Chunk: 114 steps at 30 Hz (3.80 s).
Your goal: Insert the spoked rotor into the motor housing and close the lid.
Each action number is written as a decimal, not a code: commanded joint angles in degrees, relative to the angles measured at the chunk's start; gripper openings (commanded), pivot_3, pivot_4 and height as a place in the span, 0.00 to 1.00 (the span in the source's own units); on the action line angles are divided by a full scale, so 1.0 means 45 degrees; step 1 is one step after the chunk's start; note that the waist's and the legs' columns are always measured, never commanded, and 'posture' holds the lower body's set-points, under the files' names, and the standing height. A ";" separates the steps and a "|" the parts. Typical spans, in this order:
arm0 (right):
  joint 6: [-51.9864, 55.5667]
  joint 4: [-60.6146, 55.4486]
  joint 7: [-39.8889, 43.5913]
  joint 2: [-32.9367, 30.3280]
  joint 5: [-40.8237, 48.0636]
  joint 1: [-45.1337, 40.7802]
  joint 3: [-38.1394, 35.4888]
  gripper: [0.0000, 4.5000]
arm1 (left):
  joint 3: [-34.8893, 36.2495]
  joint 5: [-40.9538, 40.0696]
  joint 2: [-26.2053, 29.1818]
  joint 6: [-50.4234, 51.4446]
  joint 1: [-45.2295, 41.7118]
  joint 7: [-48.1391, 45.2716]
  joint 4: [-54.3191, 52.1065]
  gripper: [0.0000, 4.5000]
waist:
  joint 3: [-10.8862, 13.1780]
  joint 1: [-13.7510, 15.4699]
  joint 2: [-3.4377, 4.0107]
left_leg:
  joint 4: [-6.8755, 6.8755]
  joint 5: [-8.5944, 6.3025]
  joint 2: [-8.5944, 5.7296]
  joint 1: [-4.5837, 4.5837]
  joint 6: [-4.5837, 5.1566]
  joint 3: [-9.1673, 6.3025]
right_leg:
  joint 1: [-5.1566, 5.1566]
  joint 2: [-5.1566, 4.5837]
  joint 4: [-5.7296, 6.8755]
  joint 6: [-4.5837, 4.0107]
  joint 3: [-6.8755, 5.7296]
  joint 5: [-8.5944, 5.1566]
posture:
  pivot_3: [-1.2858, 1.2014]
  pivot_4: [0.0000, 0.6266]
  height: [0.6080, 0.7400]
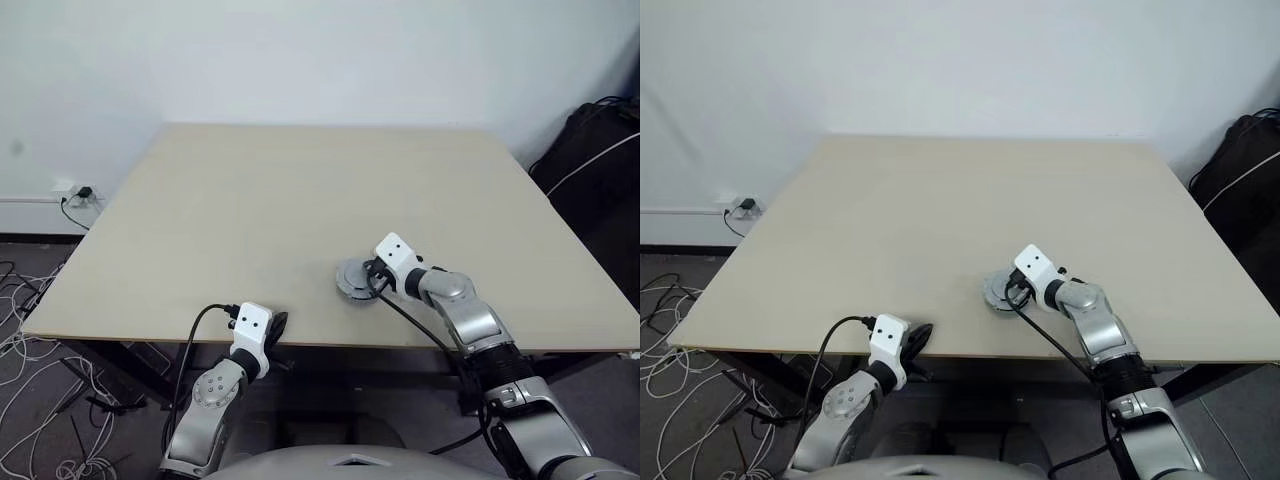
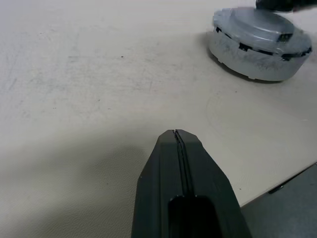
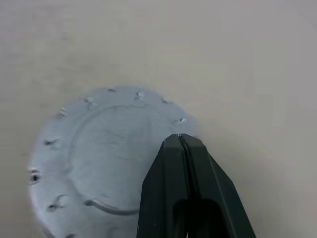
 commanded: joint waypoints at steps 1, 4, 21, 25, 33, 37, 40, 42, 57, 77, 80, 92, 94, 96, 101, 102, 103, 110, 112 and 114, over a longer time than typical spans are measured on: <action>0.0417 0.0078 0.0853 -0.0217 -0.0026 0.0041 0.0514 0.01 | 0.0005 -0.0069 -0.0077 -0.0328 -0.0168 0.0032 -0.0116 0.00 | -0.0014 0.0002 0.0001 | 0.0000 0.0000 0.0000 0.0000 0.0000 -0.0001 | 0.0001 -0.0003 0.0000 0.0000 -0.0001 0.0000 | 0.52 0.00 1.00; 0.0637 -0.0222 0.1051 -0.0337 -0.0147 0.0181 0.0704 0.01 | 0.0012 -0.0063 -0.0092 -0.0343 -0.0129 0.0052 -0.0120 0.00 | -0.0046 0.0011 -0.0003 | -0.0001 -0.0002 -0.0005 0.0004 0.0002 0.0001 | 0.0002 -0.0096 0.0004 0.0000 -0.0093 0.0000 | 0.52 0.00 1.00; -0.0597 -0.2338 0.2252 -0.0411 0.2123 0.0861 -0.0608 0.50 | -0.0023 -0.0048 0.0053 -0.0283 -0.0169 -0.0078 -0.0162 0.00 | 0.0011 0.0048 -0.0008 | -0.0016 -0.0004 -0.0009 -0.0019 0.0003 0.0001 | -0.0015 -0.0184 -0.0008 0.0002 -0.0238 0.0001 | 0.52 0.00 1.00; -0.1273 -0.1097 0.2998 -0.0590 0.2073 0.0241 -0.0488 0.79 | 0.0002 -0.0072 0.0086 -0.0246 -0.0202 -0.0081 -0.0193 0.00 | 0.0017 0.0027 -0.0006 | -0.0015 -0.0004 -0.0011 -0.0019 0.0004 0.0002 | -0.0013 -0.0182 -0.0010 0.0002 -0.0239 0.0001 | 0.52 0.00 1.00; -0.2222 0.1442 0.3706 -0.0489 0.1944 -0.1217 -0.0484 1.00 | 0.0086 -0.0090 0.0049 -0.0116 -0.0010 0.0150 -0.0575 0.00 | 0.0022 0.0045 -0.0005 | -0.0017 -0.0004 -0.0011 -0.0018 0.0004 0.0001 | -0.0014 -0.0183 -0.0012 0.0001 -0.0241 0.0002 | 0.52 0.00 1.00; -0.2532 0.2641 0.4100 -0.0460 0.1804 -0.1814 -0.0398 1.00 | 0.0174 -0.0127 0.0101 -0.0058 0.0134 0.0220 -0.0788 0.00 | 0.0022 0.0039 -0.0004 | -0.0016 -0.0005 -0.0012 -0.0019 0.0006 0.0001 | -0.0014 -0.0187 -0.0013 0.0000 -0.0237 0.0003 | 0.52 0.00 1.00; -0.2736 0.3541 0.4376 -0.0428 0.1684 -0.2252 -0.0357 1.00 | 0.0265 -0.0108 0.0161 -0.0022 0.0240 0.0279 -0.0922 0.00 | 0.0024 0.0031 0.0000 | -0.0017 -0.0005 -0.0011 -0.0018 0.0006 0.0001 | -0.0016 -0.0188 -0.0011 0.0000 -0.0235 0.0003 | 0.52 0.00 1.00; -0.2854 0.4108 0.4552 -0.0404 0.1547 -0.2517 -0.0268 1.00 | 0.0340 -0.0101 0.0213 -0.0003 0.0318 0.0307 -0.1020 0.00 | 0.0024 0.0021 0.0002 | -0.0017 -0.0006 -0.0012 -0.0019 0.0005 0.0002 | -0.0017 -0.0190 -0.0011 0.0000 -0.0233 0.0003 | 0.52 0.00 1.00; -0.3431 0.6086 0.4958 0.0035 0.0887 -0.3309 0.0076 0.78 | 0.0532 -0.0075 0.0317 0.0092 0.0630 0.0474 -0.1419 0.00 | 0.0016 0.0013 0.0017 | -0.0024 -0.0006 -0.0011 -0.0016 0.0003 0.0002 | -0.0020 -0.0192 -0.0009 -0.0004 -0.0227 0.0004 | 0.52 0.00 1.00; -0.2359 0.5930 0.5811 -0.0254 0.0995 -0.3352 0.0019 0.73 | 0.0400 -0.0088 0.0273 0.0100 0.0525 0.0497 -0.1297 0.00 | 0.0007 0.0013 0.0031 | -0.0031 -0.0007 -0.0011 -0.0016 0.0002 0.0002 | -0.0022 -0.0193 -0.0011 -0.0006 -0.0227 0.0005 | 0.52 0.00 1.00; -0.2547 0.5823 0.5681 -0.0386 0.0805 -0.3312 0.0067 0.73 | 0.0408 -0.0103 0.0231 0.0042 0.0543 0.0516 -0.1242 0.00 | 0.0006 0.0036 0.0032 | -0.0030 -0.0007 -0.0012 -0.0018 0.0002 0.0002 | -0.0022 -0.0195 -0.0012 -0.0006 -0.0227 0.0005 | 0.52 0.00 1.00; -0.4430 0.6142 0.4425 -0.0394 -0.0289 -0.3029 0.0635 0.73 | 0.0415 -0.0033 0.0181 -0.0051 0.0554 0.0543 -0.1180 0.00 | 0.0003 0.0009 0.0036 | -0.0022 -0.0007 -0.0012 -0.0002 0.0002 0.0003 | -0.0012 -0.0199 -0.0006 -0.0021 -0.0234 0.0021 | 0.52 0.00 1.00; -0.4277 0.6174 0.4463 -0.0338 -0.0185 -0.3012 0.0577 0.73 | 0.0439 -0.0001 0.0187 -0.0117 0.0526 0.0577 -0.1184 0.00 | 0.0003 0.0011 0.0035 | -0.0018 -0.0007 -0.0011 0.0000 0.0002 0.0003 | -0.0009 -0.0201 -0.0006 -0.0012 -0.0238 0.0031 | 0.52 0.00 1.00; -0.4139 0.6169 0.4464 -0.0296 -0.0118 -0.2988 0.0518 0.73 | 0.0591 -0.0092 0.0131 -0.0247 0.0346 0.0620 -0.1236 0.00 | 0.0003 0.0013 0.0035 | -0.0015 -0.0007 -0.0012 0.0000 0.0002 0.0003 | -0.0010 -0.0200 -0.0006 -0.0007 -0.0238 0.0040 | 0.52 0.00 1.00; -0.3901 0.6142 0.4357 -0.0183 -0.0110 -0.2962 0.0500 0.73 | 0.1057 -0.0349 -0.0015 -0.0148 -0.1262 0.0555 -0.0761 0.00 | 0.0001 0.0041 0.0030 | -0.0013 -0.0006 -0.0009 0.0003 0.0002 0.0001 | -0.0005 -0.0200 -0.0006 -0.0015 -0.0256 0.0071 | 0.52 0.00 1.00; -0.3868 0.6138 0.4347 -0.0157 -0.0105 -0.2955 0.0507 0.73 | 0.1139 -0.0393 -0.0033 0.0005 -0.1780 0.0521 -0.0509 0.00 | 0.0000 0.0042 0.0033 | -0.0012 -0.0006 -0.0009 0.0005 0.0002 0.0002 | -0.0006 -0.0200 -0.0006 -0.0014 -0.0259 0.0081 | 0.52 0.00 1.00; -0.3823 0.6136 0.4337 -0.0130 -0.0093 -0.2950 0.0509 0.73 | 0.1292 -0.0532 -0.0067 0.0261 -0.2428 0.0456 -0.0138 0.00 | -0.0001 0.0037 0.0031 | -0.0007 -0.0006 -0.0009 0.0011 0.0002 0.0002 | -0.0001 -0.0199 -0.0006 -0.0007 -0.0262 0.0092 | 0.52 0.00 1.00; -0.3639 0.6033 0.4159 0.0038 -0.0077 -0.2899 0.0472 0.73 | 0.2064 -0.2292 -0.0414 0.2468 -0.6195 -0.0815 0.2450 0.00 | -0.0007 0.0003 0.0009 | 0.0032 0.0001 -0.0012 0.0024 0.0002 -0.0001 | 0.0020 -0.0154 -0.0011 0.0017 -0.0288 0.0107 | 0.52 0.00 1.00; -0.3589 0.5928 0.4108 0.0083 -0.0060 -0.2846 0.0444 0.73 | 0.1924 -0.2781 -0.0464 0.3398 -0.6940 -0.1507 0.2802 0.00 | -0.0001 -0.0022 -0.0002 | 0.0045 0.0002 -0.0012 0.0024 0.0004 0.0000 | 0.0026 -0.0141 -0.0011 0.0021 -0.0286 0.0109 | 0.52 0.00 1.00; -0.3536 0.5798 0.4062 0.0109 -0.0051 -0.2770 0.0420 0.73 | 0.1849 -0.3208 -0.0546 0.4194 -0.7577 -0.2050 0.3134 0.00 | 0.0001 -0.0055 -0.0008 | 0.0051 0.0003 -0.0013 0.0029 0.0005 0.0001 | 0.0033 -0.0121 -0.0014 0.0025 -0.0275 0.0111 | 0.52 0.00 1.00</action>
